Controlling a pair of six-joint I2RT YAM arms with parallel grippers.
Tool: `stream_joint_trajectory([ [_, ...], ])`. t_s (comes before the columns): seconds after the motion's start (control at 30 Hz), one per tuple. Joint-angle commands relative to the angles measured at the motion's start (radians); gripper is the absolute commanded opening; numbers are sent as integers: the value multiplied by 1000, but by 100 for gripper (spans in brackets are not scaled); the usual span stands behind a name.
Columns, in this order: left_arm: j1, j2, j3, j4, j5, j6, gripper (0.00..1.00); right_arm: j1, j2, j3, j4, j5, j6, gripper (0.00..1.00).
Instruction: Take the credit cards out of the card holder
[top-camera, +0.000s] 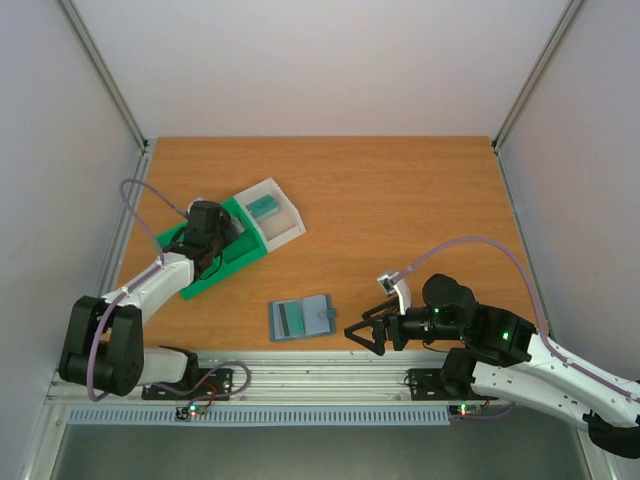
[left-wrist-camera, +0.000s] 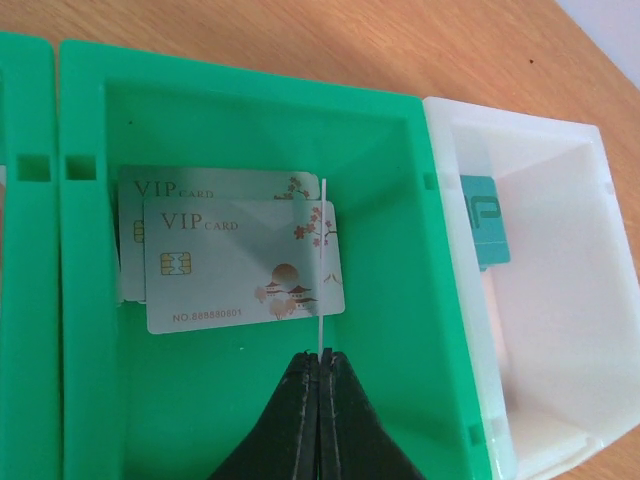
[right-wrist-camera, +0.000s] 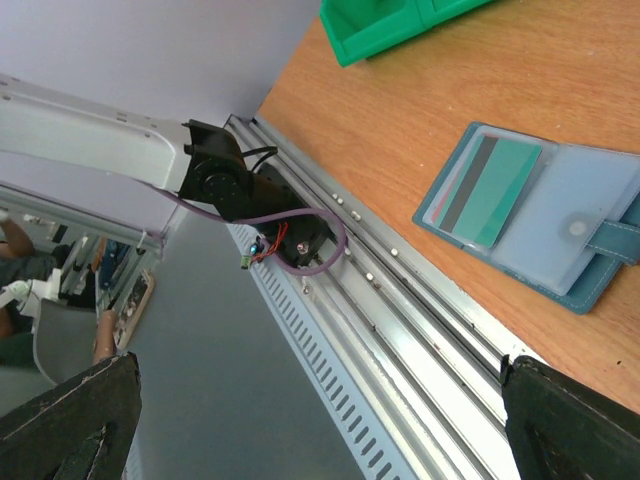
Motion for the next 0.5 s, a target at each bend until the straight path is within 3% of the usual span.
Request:
stream_joint_trajectory([
  [0.0,5,20,10,76,-45,33,0,-3,0,23,-9,5,4,99],
  [0.47,5,87,30,69,-99,83,6,-3,17,21,4,6,11,99],
])
